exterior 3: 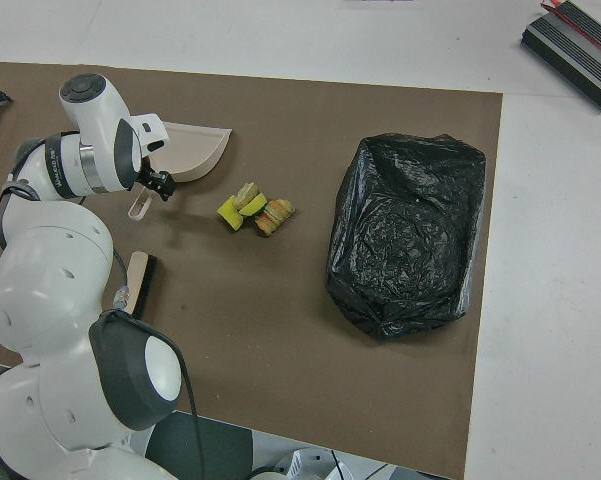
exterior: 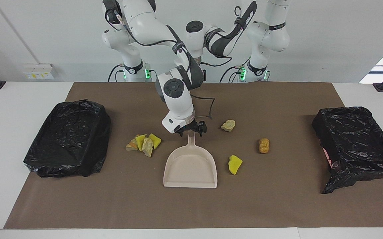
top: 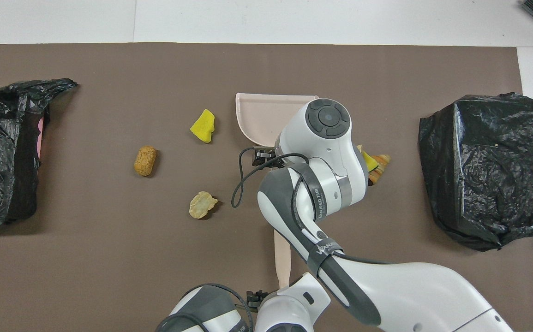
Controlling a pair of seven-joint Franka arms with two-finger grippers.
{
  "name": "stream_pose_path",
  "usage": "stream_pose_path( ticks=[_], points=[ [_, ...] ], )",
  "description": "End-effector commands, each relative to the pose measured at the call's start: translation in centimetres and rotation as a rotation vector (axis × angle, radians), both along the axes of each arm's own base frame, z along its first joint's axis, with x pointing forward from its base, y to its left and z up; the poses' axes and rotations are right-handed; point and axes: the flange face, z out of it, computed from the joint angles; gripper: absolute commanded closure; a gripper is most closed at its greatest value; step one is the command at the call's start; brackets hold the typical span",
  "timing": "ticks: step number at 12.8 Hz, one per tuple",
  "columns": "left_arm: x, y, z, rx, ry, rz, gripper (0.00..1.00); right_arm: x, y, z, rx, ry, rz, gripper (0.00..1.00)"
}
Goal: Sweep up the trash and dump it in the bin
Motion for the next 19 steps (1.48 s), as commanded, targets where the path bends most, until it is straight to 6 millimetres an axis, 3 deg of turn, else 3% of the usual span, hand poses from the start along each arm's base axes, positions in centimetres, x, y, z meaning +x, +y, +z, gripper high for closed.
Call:
stream_pose_path(
  ticks=[1,5,8,11,13,14,16,19],
  points=[
    [0.2,-0.3,-1.3,-0.003,0.013,0.015,0.00,0.0,0.1,-0.2,0.000,0.003,0.012,0.98],
    [0.1,-0.6,-2.3,0.012,0.027,0.010,0.05,0.7,-0.8,0.2,-0.005,-0.005,0.014,1.00],
    [-0.1,-0.5,-3.4,0.030,0.041,0.012,0.14,1.2,-0.9,1.6,0.011,-0.069,0.194,1.00],
    [-1.1,-1.0,-3.5,0.027,0.055,-0.013,0.17,2.0,-4.7,4.4,0.015,-0.086,0.334,1.00],
    [-1.4,-1.1,-3.5,0.028,0.067,-0.007,0.54,2.0,-6.9,6.2,0.013,-0.081,0.436,1.00],
    [-1.5,-1.1,-3.4,0.031,0.069,-0.007,0.75,2.2,-9.0,7.2,0.016,-0.073,0.488,1.00],
    [-1.3,-1.2,-3.1,0.031,0.069,-0.004,1.00,2.2,-12.4,8.6,-0.017,-0.058,0.665,1.00],
    [0.7,-0.7,-0.4,0.044,0.079,0.017,1.00,2.3,-14.4,8.4,-0.082,-0.054,0.925,1.00]
  ],
)
